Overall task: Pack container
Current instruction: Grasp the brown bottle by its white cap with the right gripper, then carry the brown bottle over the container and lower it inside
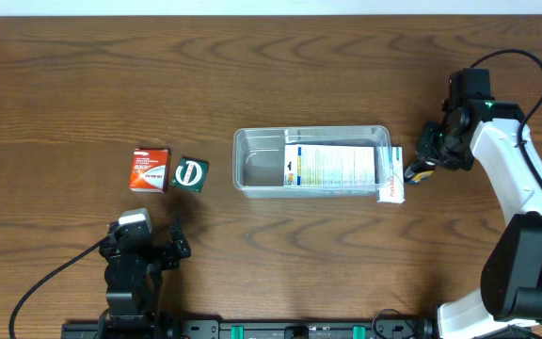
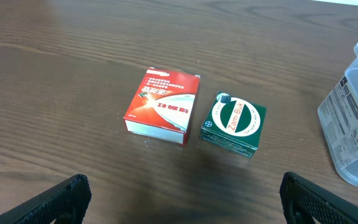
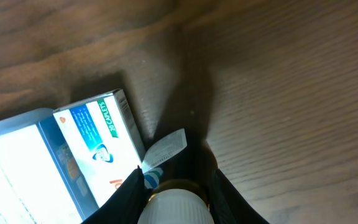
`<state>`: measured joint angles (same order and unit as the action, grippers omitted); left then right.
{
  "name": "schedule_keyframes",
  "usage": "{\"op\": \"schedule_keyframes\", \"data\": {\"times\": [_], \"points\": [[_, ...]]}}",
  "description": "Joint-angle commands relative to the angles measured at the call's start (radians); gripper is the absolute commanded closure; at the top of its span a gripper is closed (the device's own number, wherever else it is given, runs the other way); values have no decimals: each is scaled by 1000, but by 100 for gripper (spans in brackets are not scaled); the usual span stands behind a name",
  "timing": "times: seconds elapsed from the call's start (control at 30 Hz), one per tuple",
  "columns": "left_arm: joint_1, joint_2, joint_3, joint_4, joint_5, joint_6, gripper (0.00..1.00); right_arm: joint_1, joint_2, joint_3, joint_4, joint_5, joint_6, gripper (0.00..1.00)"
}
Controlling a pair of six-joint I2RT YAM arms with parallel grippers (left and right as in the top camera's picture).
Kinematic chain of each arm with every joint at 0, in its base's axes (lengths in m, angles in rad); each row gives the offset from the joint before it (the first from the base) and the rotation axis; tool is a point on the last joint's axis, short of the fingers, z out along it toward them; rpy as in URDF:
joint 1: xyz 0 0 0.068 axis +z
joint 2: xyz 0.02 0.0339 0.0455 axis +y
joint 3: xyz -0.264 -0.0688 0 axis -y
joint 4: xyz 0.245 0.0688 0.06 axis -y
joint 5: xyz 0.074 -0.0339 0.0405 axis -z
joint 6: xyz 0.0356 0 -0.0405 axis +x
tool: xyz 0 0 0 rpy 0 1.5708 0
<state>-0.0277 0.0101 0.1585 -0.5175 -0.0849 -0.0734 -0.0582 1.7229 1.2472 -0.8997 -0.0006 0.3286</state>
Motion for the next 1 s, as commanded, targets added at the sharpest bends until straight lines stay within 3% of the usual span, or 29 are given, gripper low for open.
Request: {"op": "schedule_keyframes", "data": {"times": [0.0, 0.57, 0.97], "points": [[5, -6, -7, -1, -2, 9, 2, -8, -20, 18, -2, -3, -24, 79], [5, -6, -7, -1, -2, 9, 2, 5, -143, 108, -45, -4, -136, 78], [5, -6, -7, -1, -2, 9, 2, 171, -241, 132, -5, 33, -242, 79]]}}
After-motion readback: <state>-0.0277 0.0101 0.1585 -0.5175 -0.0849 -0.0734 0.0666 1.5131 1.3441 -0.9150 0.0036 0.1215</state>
